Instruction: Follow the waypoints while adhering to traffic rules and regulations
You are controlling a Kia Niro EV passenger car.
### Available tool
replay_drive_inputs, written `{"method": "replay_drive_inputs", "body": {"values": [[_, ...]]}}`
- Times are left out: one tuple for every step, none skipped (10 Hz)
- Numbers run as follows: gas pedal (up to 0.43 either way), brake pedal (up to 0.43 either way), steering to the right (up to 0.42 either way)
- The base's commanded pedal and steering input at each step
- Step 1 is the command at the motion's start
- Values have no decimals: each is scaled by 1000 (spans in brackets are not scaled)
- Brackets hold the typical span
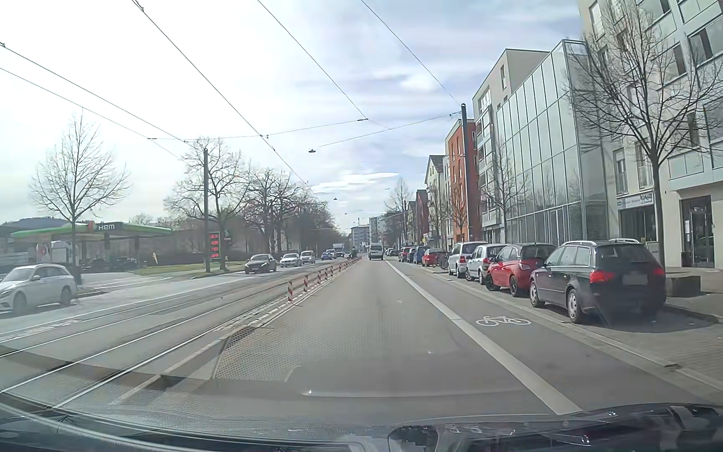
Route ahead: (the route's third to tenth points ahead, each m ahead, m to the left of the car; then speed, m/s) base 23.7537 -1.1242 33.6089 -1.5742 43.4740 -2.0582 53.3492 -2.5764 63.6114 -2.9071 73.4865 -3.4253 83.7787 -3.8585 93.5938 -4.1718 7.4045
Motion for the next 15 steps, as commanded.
{"method": "replay_drive_inputs", "body": {"values": [[87, 0, -5], [87, 0, -11], [87, 0, -12], [87, 0, -11], [87, 0, -8], [87, 0, -3], [87, 0, -2], [87, 0, -1], [87, 0, 0], [87, 0, 0], [87, 0, 0], [87, 0, 0], [87, 0, 0], [87, 0, 1], [87, 0, 1]]}}
